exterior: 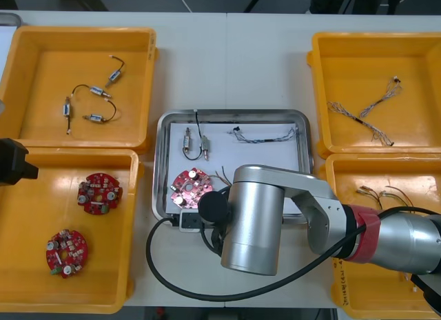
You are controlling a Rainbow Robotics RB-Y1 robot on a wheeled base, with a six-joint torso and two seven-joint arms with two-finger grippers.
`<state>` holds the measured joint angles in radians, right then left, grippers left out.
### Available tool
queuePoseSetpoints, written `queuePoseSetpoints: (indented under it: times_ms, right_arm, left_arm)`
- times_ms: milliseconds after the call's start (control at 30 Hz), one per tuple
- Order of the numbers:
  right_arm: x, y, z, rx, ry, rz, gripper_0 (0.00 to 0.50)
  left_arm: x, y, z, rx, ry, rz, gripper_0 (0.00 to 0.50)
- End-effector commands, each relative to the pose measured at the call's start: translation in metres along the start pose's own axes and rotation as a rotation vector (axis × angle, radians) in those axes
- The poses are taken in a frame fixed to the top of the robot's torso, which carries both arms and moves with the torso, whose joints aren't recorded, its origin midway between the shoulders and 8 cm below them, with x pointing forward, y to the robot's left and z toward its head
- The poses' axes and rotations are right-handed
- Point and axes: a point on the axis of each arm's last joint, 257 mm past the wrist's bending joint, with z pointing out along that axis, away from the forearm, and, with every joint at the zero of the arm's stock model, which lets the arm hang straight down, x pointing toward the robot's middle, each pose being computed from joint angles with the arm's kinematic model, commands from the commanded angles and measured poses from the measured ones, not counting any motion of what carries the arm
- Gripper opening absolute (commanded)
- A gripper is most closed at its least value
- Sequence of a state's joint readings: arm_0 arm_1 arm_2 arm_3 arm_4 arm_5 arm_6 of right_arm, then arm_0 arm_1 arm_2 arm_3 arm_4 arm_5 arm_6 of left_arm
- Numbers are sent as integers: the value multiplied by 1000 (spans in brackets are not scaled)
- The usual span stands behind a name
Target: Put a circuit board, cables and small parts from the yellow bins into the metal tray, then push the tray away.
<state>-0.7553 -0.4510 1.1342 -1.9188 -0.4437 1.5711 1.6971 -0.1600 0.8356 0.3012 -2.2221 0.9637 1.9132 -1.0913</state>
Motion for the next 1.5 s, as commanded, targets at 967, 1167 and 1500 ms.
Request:
queuePoseSetpoints:
  times_ms: [967,1167,1500]
  right_arm:
    - [-11,-22,-17,64,-6,-6,0]
    - [-7,-34,-20,89,2,-15,0]
    - [-1,-52,-24,124,17,-31,0]
  left_arm:
    - [-1,14,-13,-43,-19,47,500]
    - [-1,14,-13,-43,-19,47,500]
    - [-1,14,-13,-43,-19,47,500]
